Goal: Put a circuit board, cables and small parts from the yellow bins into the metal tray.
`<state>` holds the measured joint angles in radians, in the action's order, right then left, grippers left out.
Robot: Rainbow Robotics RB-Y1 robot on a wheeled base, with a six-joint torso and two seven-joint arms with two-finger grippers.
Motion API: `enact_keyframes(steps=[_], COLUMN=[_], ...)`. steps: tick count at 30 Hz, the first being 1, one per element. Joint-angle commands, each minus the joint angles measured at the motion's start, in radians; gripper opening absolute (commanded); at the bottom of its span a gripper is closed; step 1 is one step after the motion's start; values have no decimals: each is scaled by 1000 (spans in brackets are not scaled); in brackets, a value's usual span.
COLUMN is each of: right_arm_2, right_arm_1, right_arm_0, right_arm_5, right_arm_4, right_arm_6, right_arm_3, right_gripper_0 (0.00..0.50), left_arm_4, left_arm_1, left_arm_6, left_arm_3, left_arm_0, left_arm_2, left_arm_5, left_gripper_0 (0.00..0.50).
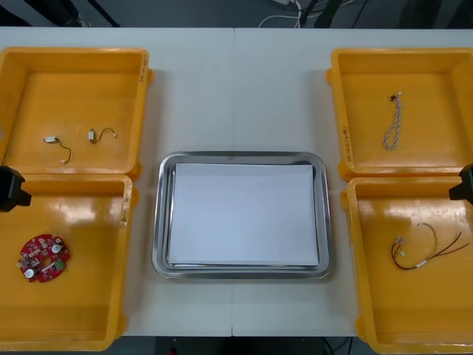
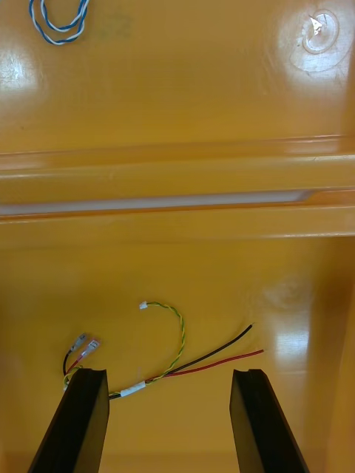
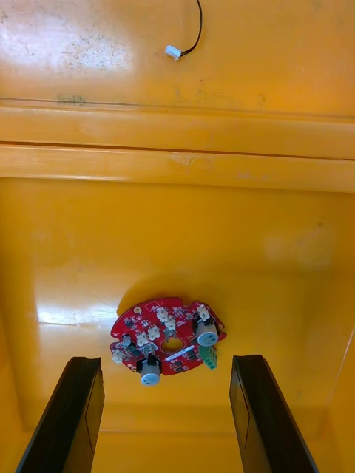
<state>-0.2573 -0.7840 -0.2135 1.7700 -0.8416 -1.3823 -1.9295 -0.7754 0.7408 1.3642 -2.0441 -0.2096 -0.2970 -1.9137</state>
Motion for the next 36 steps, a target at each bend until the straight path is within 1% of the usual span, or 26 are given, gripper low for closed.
enact_keyframes(steps=[1, 36], right_arm_2=[4, 4], right_arm_1=[8, 8], right_arm_0=[9, 9], right_arm_5=[2, 2], right_arm_4=[3, 3], right_arm_6=[-15, -15], right_arm_3=[-28, -28], right_gripper_0=[475, 479], left_arm_4=[-7, -7], left_arm_1=[-12, -12], left_arm_6=[115, 115], left_arm_3=[-33, -33], left_arm_0=[22, 22], left_arm_2=[-30, -30], left_arm_5=[-6, -6], left_gripper_0=[500, 500])
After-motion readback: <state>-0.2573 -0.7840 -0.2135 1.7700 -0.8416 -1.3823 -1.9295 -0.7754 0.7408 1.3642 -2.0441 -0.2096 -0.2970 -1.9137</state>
